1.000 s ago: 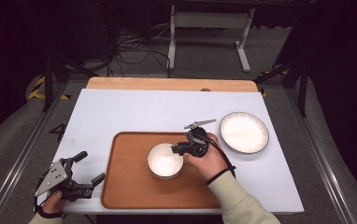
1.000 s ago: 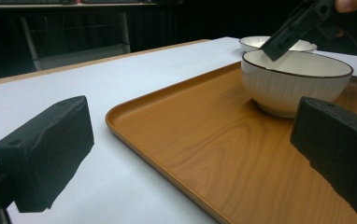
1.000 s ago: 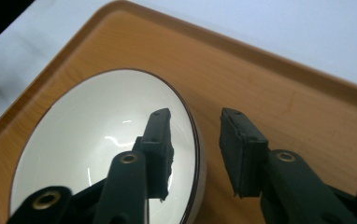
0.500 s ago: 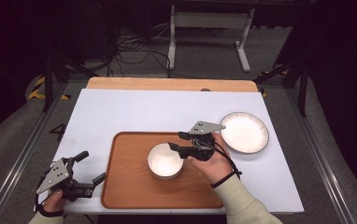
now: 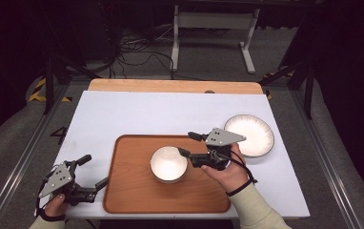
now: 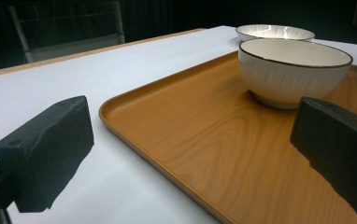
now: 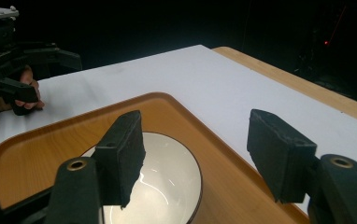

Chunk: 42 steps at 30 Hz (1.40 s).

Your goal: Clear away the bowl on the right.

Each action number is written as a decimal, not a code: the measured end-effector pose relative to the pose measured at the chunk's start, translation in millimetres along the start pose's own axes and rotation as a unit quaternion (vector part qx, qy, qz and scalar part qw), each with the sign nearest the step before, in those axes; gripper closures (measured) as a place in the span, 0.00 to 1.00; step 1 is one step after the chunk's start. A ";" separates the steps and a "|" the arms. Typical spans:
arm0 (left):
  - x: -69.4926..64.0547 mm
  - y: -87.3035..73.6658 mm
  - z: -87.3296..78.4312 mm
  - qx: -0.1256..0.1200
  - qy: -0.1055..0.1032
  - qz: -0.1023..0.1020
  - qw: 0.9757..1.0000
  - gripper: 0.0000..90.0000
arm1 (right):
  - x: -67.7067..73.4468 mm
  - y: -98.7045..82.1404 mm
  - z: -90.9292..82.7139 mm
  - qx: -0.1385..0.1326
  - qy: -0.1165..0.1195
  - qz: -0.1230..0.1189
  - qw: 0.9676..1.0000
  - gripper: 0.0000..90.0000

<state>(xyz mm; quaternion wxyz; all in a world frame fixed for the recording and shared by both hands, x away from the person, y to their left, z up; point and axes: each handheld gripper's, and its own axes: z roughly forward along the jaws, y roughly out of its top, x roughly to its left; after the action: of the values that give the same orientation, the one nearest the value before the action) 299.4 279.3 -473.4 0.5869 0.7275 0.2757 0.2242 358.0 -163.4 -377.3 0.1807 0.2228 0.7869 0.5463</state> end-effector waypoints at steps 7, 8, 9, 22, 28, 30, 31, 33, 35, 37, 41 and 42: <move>-0.4 -0.3 -0.2 -0.004 -0.005 0.002 1.000 0.00 | -3.1 -4.7 -10.7 -0.008 -0.002 -0.007 1.000 0.40; -0.4 -0.3 -0.2 -0.004 -0.005 0.002 1.000 0.00 | -3.6 -5.3 -12.2 -0.010 -0.003 -0.008 1.000 0.39; -0.4 -0.3 -0.2 -0.004 -0.005 0.002 1.000 0.00 | -4.4 -6.2 -14.3 -0.011 -0.002 -0.008 1.000 0.39; -0.6 -0.3 -0.2 -0.004 -0.004 0.003 1.000 0.00 | -14.0 -18.8 -49.7 -0.038 -0.026 -0.012 0.999 0.34; -0.7 -0.4 -0.2 -0.004 -0.004 0.003 1.000 0.00 | -19.5 -25.4 -68.1 -0.042 -0.044 -0.009 0.998 0.32; -0.7 -0.4 -0.1 -0.004 -0.004 0.003 1.000 0.00 | -20.5 -26.4 -71.3 -0.041 -0.046 -0.009 0.998 0.32; -0.7 -0.3 -0.1 -0.004 -0.004 0.003 1.000 0.00 | -21.5 -27.2 -73.7 -0.042 -0.049 -0.010 0.998 0.32; -0.6 -0.3 -0.1 -0.004 -0.004 0.005 1.000 0.00 | -23.0 -28.5 -77.6 -0.045 -0.052 -0.008 0.998 0.32; -0.8 -0.3 -0.1 -0.004 -0.004 0.003 1.000 0.00 | -24.3 -29.9 -81.4 -0.047 -0.055 -0.007 0.997 0.31; -0.9 -0.4 -0.1 -0.005 -0.004 0.003 1.000 0.00 | -25.9 -31.5 -85.4 -0.047 -0.058 -0.008 0.997 0.31; -0.6 -0.4 -0.2 -0.005 -0.004 0.003 1.000 0.00 | -30.0 -35.4 -93.4 -0.050 -0.066 -0.005 0.997 0.30; -0.4 -0.4 -0.2 -0.005 -0.004 0.004 1.000 0.00 | -31.2 -36.4 -95.8 -0.051 -0.067 -0.005 0.996 0.30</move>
<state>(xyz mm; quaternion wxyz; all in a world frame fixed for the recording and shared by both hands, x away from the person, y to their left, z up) 298.9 279.2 -473.8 0.5913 0.7263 0.2693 0.2246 328.0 -266.2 -377.9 0.2471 0.2458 0.7449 0.5690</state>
